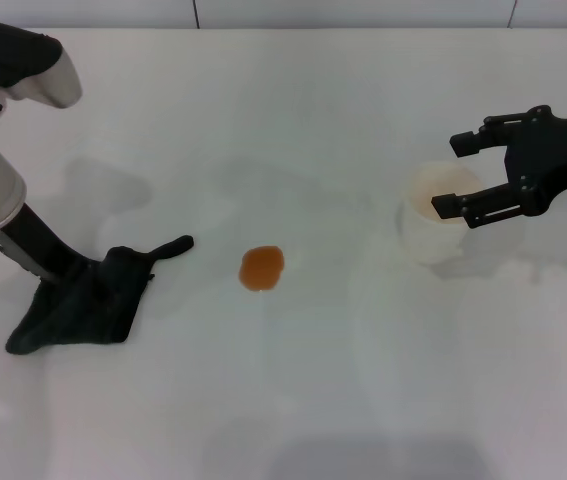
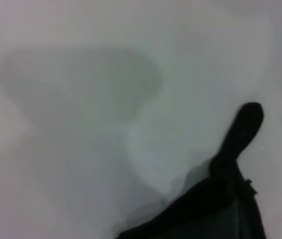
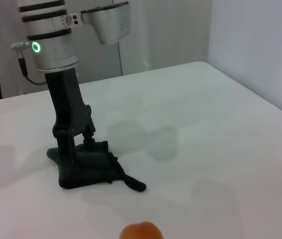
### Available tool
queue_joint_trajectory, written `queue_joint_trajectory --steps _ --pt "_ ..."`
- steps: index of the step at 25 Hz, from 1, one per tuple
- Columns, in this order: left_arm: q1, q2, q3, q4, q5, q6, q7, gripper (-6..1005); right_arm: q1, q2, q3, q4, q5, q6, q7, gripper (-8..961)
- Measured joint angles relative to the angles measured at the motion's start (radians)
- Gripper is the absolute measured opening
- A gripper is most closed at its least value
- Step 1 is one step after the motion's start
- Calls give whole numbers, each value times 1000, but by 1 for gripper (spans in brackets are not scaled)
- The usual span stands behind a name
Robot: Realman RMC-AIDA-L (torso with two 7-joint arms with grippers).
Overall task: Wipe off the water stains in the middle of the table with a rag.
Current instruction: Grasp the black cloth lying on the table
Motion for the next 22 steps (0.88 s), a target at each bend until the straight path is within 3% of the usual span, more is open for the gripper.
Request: queue_joint_trajectory --steps 12,18,22 --pt "-2 4 2 -12 0 -17 -24 833 0 0 0 -1 2 0 0 844" --pt "-19 22 0 -71 0 -48 -58 614 0 0 0 -3 4 0 0 844" --pt "-20 26 -3 -68 0 -64 -74 412 -1 0 0 -3 6 -1 0 844"
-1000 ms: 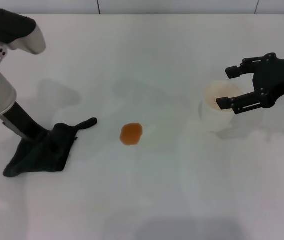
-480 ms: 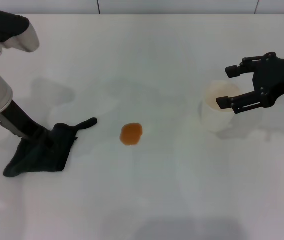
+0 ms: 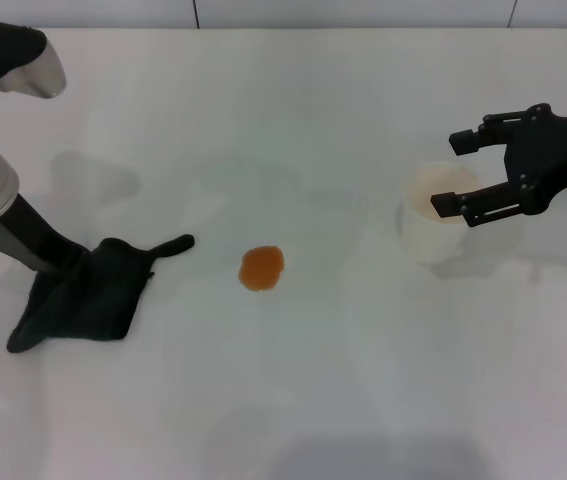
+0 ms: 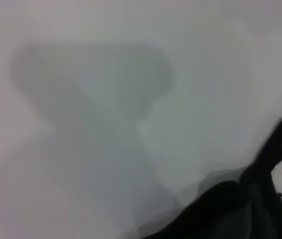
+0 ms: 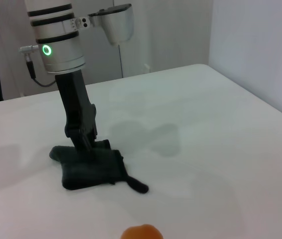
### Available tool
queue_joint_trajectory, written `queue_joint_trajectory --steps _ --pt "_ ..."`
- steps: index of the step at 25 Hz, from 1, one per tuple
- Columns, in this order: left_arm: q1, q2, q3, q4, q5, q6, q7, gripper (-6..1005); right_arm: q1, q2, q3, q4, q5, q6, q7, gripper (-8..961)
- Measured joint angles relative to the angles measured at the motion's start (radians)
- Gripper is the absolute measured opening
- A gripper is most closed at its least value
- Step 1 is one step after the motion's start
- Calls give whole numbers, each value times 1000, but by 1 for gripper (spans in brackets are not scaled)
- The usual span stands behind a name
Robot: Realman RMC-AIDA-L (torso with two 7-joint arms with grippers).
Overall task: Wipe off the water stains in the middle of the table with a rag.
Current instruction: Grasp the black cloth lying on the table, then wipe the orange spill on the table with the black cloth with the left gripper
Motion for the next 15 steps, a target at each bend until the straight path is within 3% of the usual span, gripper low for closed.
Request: queue_joint_trajectory --steps 7,15 --pt "-4 1 5 -1 0 -5 -1 130 -1 1 0 0 5 -3 0 845" --pt "-3 -1 -4 19 0 -36 -7 88 -1 2 0 0 5 -4 0 845"
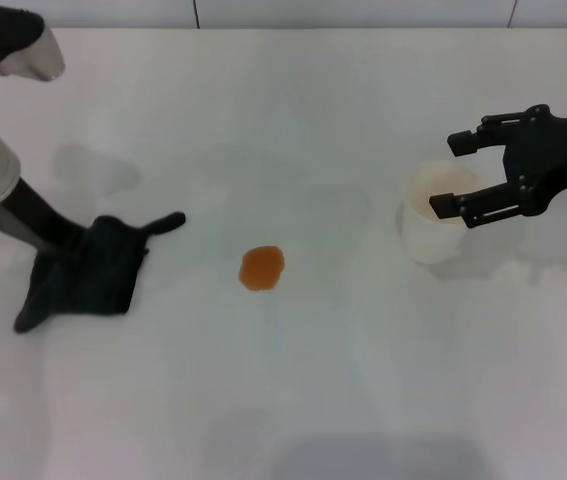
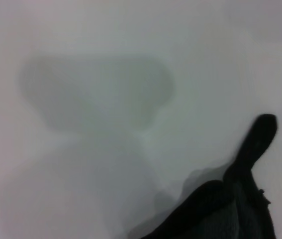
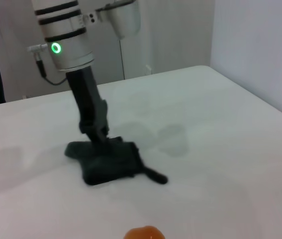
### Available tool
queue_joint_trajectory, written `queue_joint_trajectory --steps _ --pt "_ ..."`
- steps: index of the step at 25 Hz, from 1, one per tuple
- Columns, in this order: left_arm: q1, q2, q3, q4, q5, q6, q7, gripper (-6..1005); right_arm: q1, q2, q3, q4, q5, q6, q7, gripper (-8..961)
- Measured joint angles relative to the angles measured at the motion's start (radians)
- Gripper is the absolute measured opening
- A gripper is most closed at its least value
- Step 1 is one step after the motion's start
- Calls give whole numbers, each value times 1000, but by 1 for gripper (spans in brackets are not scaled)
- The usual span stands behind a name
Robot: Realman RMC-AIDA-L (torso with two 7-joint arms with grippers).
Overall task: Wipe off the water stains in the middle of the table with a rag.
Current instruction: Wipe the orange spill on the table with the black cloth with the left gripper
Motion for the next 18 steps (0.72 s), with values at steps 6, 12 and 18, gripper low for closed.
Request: queue_joint_trajectory --steps 6,12,18 --pt "4 -40 0 39 -7 -129 -4 72 -5 0 0 0 0 3 0 845" --pt "8 -50 68 38 -168 -258 47 72 -8 1 1 3 0 7 0 845" --pt "1 -47 104 57 -305 -284 131 72 -10 5 9 3 -7 12 0 845"
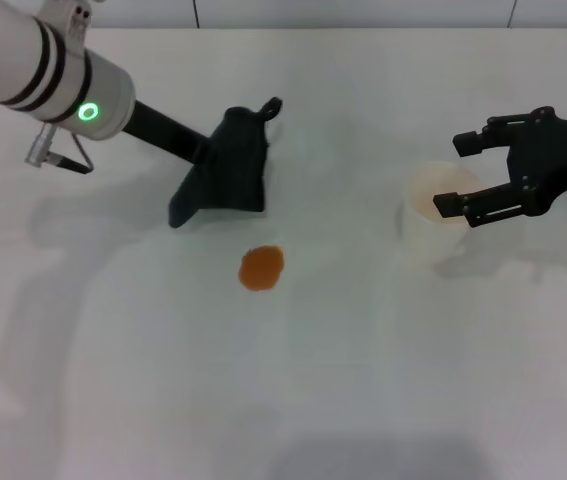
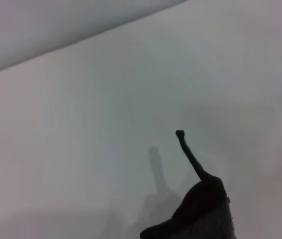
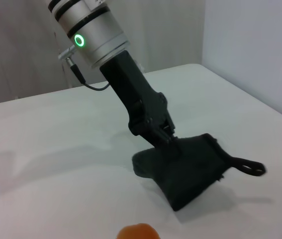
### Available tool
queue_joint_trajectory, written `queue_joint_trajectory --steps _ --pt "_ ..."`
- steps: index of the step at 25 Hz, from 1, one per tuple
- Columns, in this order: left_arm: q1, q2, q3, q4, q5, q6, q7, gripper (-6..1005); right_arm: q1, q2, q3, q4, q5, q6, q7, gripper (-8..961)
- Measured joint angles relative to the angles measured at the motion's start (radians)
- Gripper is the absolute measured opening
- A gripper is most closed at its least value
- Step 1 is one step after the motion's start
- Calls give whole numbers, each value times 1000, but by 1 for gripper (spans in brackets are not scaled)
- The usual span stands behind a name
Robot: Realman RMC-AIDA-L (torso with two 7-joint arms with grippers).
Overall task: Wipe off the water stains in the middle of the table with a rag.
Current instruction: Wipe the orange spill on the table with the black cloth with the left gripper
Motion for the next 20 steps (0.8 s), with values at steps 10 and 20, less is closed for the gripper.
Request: queue_joint_trajectory --steps 10,20 --pt "-25 -1 4 -26 -132 96 155 72 5 1 2 0 3 6 -1 845" --pt "-42 -1 42 -127 -142 136 218 72 7 5 2 0 5 13 -2 845"
